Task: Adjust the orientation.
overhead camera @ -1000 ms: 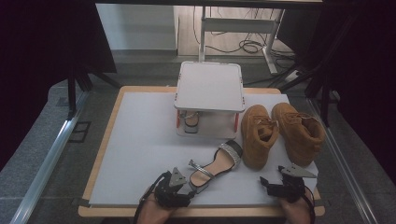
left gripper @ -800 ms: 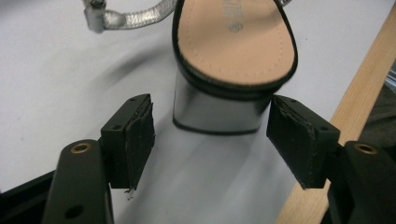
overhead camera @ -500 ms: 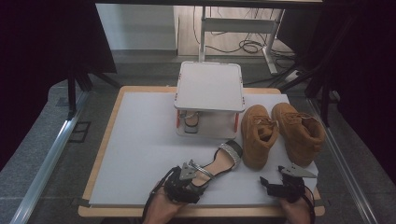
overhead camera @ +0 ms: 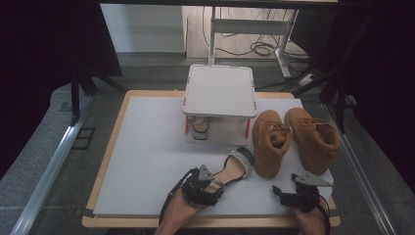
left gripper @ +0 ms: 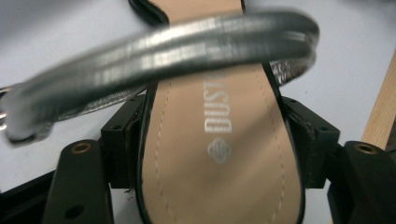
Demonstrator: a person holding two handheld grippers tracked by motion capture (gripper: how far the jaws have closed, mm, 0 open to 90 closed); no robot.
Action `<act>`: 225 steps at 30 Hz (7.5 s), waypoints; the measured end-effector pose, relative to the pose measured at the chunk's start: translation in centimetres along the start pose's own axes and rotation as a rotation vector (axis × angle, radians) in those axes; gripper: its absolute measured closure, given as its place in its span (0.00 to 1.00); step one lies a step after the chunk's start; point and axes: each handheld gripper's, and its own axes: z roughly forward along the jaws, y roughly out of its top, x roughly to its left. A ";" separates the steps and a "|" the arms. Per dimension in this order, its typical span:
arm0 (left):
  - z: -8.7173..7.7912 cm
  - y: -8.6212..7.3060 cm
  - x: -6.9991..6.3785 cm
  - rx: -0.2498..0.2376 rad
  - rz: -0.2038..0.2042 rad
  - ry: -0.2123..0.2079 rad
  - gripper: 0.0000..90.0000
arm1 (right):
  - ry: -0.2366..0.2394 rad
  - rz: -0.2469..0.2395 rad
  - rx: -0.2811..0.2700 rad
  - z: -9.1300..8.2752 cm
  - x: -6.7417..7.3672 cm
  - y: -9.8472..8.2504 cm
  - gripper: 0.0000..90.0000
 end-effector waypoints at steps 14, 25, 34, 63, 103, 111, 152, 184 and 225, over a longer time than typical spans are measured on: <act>0.8 0.7 -0.3 0.018 -0.006 0.024 0.43 | 0.000 0.001 0.000 0.0 0.0 0.0 0.11; 0.0 0.6 0.0 -0.010 0.015 0.018 0.43 | 0.000 0.000 0.000 0.0 0.0 0.0 0.11; -1.2 0.3 0.4 -0.052 -0.006 0.028 0.43 | 0.000 0.000 0.000 0.0 0.0 0.0 0.11; -1.0 2.4 2.4 -0.141 -0.095 0.117 0.43 | 0.000 0.001 -0.001 0.0 0.0 0.0 0.11; 3.1 6.2 5.7 -0.201 -0.208 0.232 0.43 | 0.000 0.001 -0.002 0.0 0.0 0.0 0.11; 4.2 7.4 6.2 -0.204 -0.237 0.255 0.43 | 0.001 -0.001 -0.001 0.0 0.0 0.0 0.11; 9.6 11.3 7.7 -0.198 -0.336 0.413 0.43 | 0.003 -0.001 -0.002 0.0 0.0 0.0 0.11; 3.3 6.7 5.7 -0.201 -0.172 0.297 0.56 | 0.003 -0.002 -0.002 0.0 0.0 0.0 0.11; 6.5 8.8 6.7 -0.210 -0.131 0.293 1.00 | 0.003 -0.002 -0.002 0.0 0.0 0.0 0.11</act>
